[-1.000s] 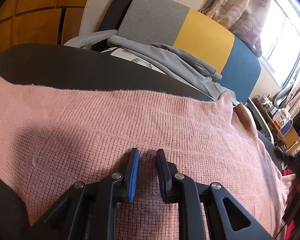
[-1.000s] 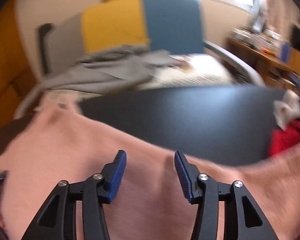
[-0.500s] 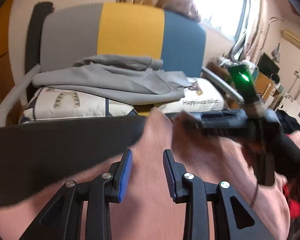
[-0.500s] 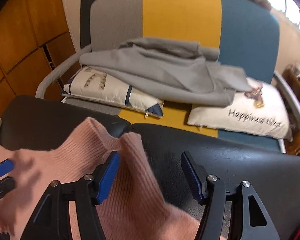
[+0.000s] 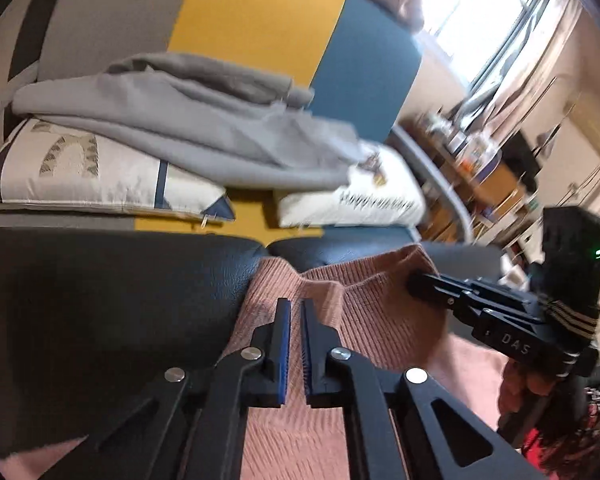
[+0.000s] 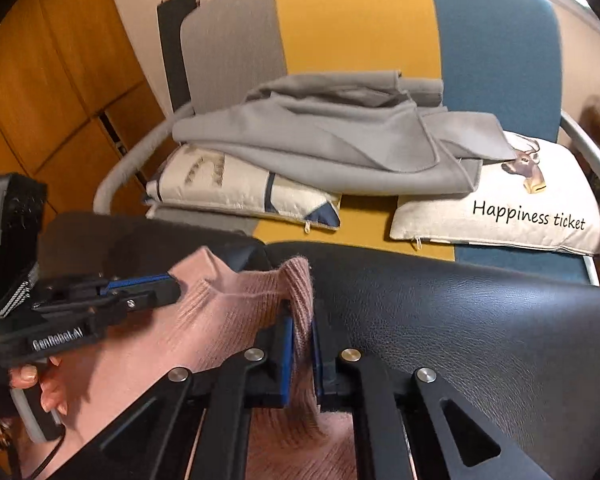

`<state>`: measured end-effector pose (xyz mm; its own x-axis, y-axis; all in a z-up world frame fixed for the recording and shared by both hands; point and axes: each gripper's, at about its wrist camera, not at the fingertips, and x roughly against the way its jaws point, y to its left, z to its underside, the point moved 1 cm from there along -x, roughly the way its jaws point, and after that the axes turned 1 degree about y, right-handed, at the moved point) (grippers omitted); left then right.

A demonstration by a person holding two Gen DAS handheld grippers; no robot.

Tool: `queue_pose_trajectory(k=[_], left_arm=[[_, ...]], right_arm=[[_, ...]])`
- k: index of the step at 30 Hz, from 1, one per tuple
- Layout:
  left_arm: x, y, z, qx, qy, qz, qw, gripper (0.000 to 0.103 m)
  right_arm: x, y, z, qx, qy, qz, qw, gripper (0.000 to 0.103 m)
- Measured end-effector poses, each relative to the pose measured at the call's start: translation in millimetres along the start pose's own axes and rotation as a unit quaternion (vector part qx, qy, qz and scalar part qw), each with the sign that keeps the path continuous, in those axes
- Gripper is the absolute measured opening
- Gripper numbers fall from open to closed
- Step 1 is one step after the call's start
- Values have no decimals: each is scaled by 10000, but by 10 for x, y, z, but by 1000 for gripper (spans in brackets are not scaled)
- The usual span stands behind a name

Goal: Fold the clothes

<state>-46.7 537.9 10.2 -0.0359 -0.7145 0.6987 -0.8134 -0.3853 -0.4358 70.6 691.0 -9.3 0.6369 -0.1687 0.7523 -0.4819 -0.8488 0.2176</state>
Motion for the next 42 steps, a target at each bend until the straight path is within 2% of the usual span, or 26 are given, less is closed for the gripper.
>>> queue_pose_trajectory(k=[3,7,9,13,16,18,20,22,23,24,27,30,32,34,35,36,39,42], left_arm=[[242,-62,106,-113,-138,131,9998,3],[471,-98,315,-55,-262,298,9992,4],[601,-110,437,3,-346,392,9986,18],[919,-20,761,543,-667,794,9931,21],[1046,80,1032,1065,-718,982,9868,23],[1077,110,1199,1279,-625,1059,9841,25],[1090,122,1345,1444,-510,1150,9815,29],[1044,133,1424,1562,-409,1112,9806,32],[1020,140,1454,1621,-371,1086,9801,34],[990,152,1444,1679,-389,1031,9796,35],[875,196,1349,1903,-445,928,9763,39],[683,185,1216,1956,-319,690,9777,39],[555,134,1182,1932,-129,683,9787,37],[498,82,1159,1920,6,775,9783,22],[493,55,1152,1919,54,855,9777,6],[504,22,1146,1889,78,911,9777,5],[755,-150,1185,1451,-156,885,9853,5],[917,-236,1337,1154,-191,759,9902,5]], right_arm=[[259,52,43,-112,-320,-277,9990,8],[656,237,235,139,-704,-476,9963,8],[888,369,445,409,-867,-630,9934,8],[1105,537,982,934,-790,-709,9900,8],[1000,497,1415,900,-374,-549,9937,7],[901,329,1621,393,-59,-400,9984,7],[957,157,1675,-199,-90,-524,9984,12],[1066,47,1692,-640,-264,-661,9954,24],[1114,0,1701,-864,-347,-766,9927,37],[1138,-46,1702,-1096,-406,-946,9886,42],[1044,-146,1664,-1851,-375,-1645,9681,44],[749,-146,1596,-2365,-112,-1861,9536,44],[636,-68,1545,-2402,-94,-1929,9513,44],[555,88,1480,-2281,-125,-1970,9534,43],[525,166,1453,-2167,-105,-1903,9575,32],[493,222,1427,-2031,-38,-1779,9629,10],[528,275,1305,-1716,-16,-1350,9759,7],[810,269,1280,-1536,-329,-1317,9788,7]])
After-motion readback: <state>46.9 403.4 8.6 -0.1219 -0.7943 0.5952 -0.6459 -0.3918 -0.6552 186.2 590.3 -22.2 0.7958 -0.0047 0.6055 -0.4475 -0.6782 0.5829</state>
